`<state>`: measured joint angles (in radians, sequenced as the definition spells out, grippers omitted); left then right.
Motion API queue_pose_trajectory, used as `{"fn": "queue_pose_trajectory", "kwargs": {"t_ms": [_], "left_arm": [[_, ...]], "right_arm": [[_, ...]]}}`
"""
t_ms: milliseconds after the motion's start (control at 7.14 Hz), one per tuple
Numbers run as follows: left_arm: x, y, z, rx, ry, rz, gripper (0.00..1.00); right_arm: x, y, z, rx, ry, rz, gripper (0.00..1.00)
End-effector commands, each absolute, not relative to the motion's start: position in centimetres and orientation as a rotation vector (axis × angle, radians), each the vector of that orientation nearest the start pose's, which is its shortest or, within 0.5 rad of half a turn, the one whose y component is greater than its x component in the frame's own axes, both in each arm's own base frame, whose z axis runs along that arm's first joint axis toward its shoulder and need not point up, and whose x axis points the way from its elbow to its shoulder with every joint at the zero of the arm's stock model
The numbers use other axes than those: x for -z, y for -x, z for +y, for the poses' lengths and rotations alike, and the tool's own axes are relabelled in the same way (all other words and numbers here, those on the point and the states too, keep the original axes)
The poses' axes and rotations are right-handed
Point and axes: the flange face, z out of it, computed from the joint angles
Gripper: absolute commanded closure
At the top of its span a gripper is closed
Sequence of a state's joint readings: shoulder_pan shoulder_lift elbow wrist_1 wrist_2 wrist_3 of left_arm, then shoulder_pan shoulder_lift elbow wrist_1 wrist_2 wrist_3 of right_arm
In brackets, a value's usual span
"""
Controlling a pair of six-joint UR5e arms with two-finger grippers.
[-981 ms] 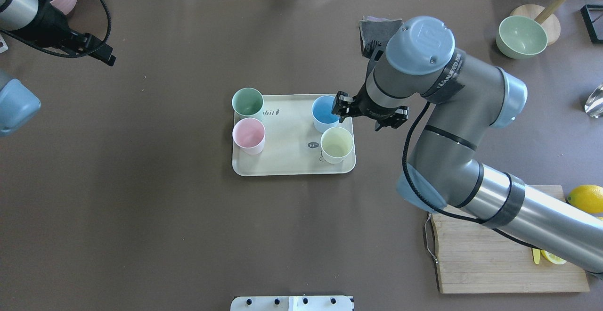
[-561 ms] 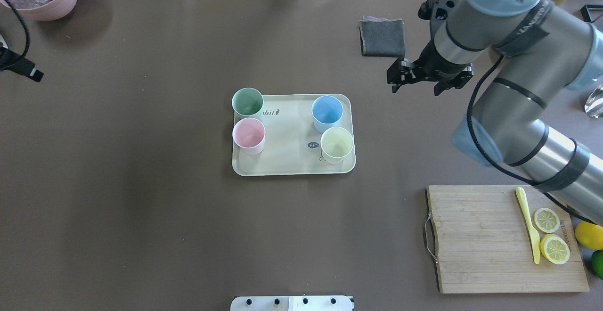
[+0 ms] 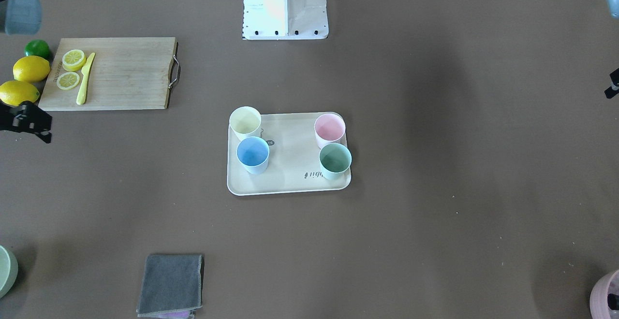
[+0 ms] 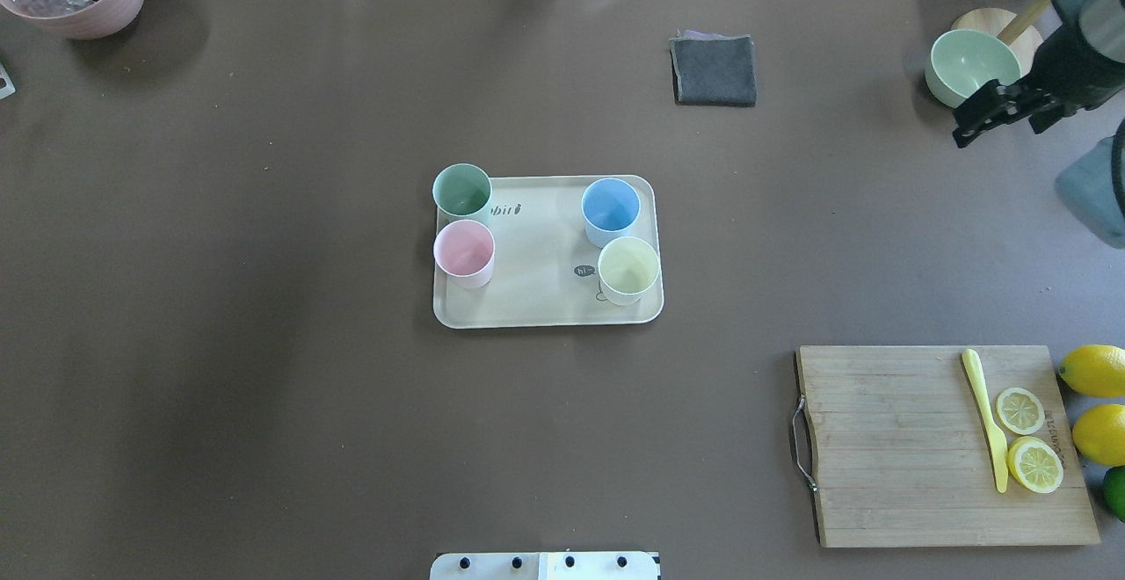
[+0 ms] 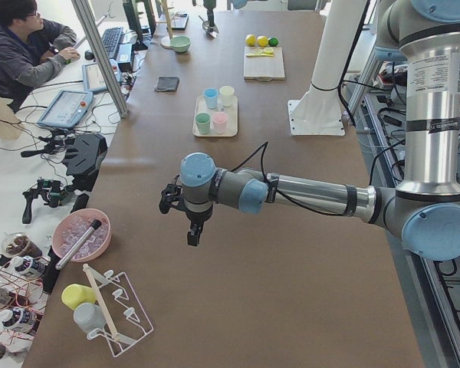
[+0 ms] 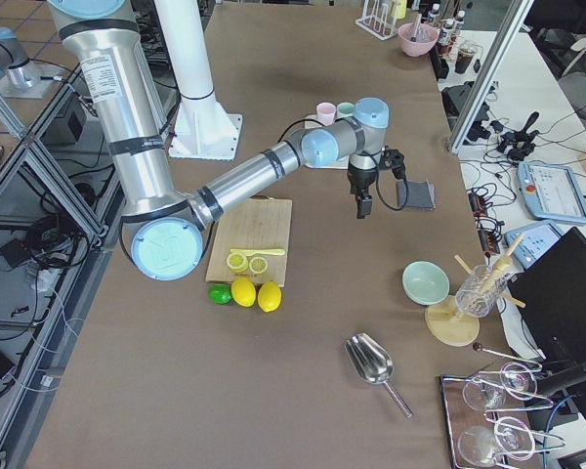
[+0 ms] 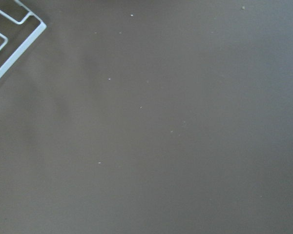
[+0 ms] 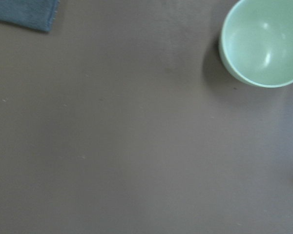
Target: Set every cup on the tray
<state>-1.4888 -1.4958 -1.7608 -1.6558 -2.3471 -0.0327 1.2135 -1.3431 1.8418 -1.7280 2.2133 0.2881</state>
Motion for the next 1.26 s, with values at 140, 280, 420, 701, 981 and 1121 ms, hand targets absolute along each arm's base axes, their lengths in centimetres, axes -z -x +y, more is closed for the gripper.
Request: {"fn": "queue_pose_trajectory", "kwargs": {"t_ms": [140,280,420,701,981,1121], "left_arm": [[-60.1,6.1,-47.5,-0.17,-0.026,0.77,0.02],[-60.3,6.5,-47.2,-0.152,-0.017,0.774,0.02],[-60.4,7.0,-47.0,-0.137,-0.02,0.78,0.02],[-60.8,7.0,-46.6,-0.134,-0.014,0.782,0.02],[-60.7,7.2,-45.9,-0.136,-0.021,0.782,0.02],[-61.3,7.1,-45.1,-0.136,-0.01,0.775,0.02]], "right_arm": [[-52.7,1.3,-51.1,0.238,-0.022,-0.659,0.0],[-56.9,0.4,-48.0,0.211,0.055,-0.644,0.0],[-61.2,-1.9,-46.5,0.141,0.125,-0.647,0.0],[-64.5,-3.8,-45.2,0.116,0.074,-0.645,0.0],[-64.2,-4.3,-44.9,0.114,0.031,-0.651,0.0],[-64.2,-4.3,-44.9,0.11,0.032,-0.652,0.0]]}}
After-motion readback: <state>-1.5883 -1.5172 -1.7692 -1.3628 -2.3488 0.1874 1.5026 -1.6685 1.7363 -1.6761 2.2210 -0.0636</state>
